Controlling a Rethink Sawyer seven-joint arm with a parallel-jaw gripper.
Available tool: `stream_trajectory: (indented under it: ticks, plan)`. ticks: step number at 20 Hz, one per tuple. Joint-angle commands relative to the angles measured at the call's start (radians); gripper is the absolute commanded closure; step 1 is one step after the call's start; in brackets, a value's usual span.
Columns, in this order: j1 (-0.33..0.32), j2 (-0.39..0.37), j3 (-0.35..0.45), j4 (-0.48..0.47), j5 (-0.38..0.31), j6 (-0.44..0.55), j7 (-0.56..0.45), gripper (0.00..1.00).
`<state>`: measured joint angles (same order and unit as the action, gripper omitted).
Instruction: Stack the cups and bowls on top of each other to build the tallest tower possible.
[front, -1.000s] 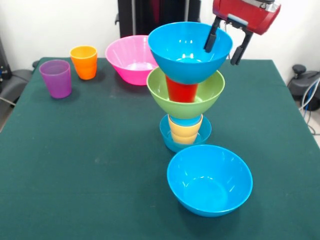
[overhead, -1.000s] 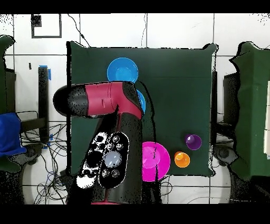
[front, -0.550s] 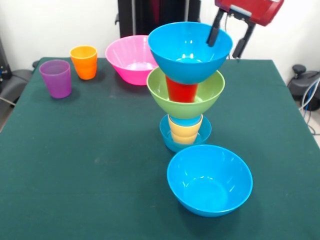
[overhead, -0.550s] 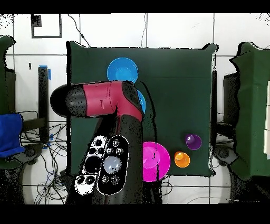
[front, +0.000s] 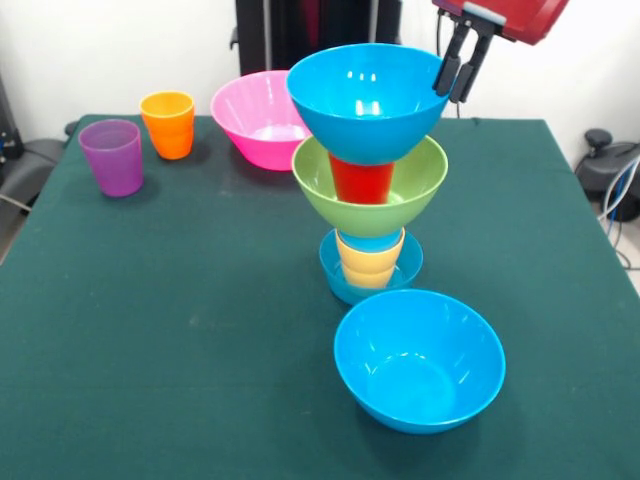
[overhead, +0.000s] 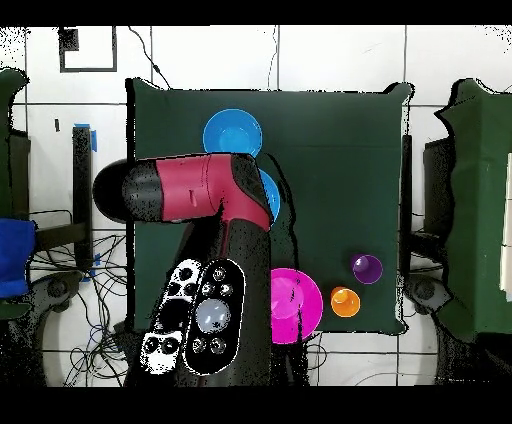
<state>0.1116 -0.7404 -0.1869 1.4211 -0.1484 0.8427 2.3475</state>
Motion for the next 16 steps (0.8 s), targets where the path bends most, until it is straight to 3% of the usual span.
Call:
stream_trajectory:
  ticks: [1,16]
  plan:
    - [-0.01,0.025,0.095,0.078,-0.078,0.057,-0.145,1.0]
    - [0.03,0.023,0.056,0.076,-0.114,0.099,-0.119,1.0]
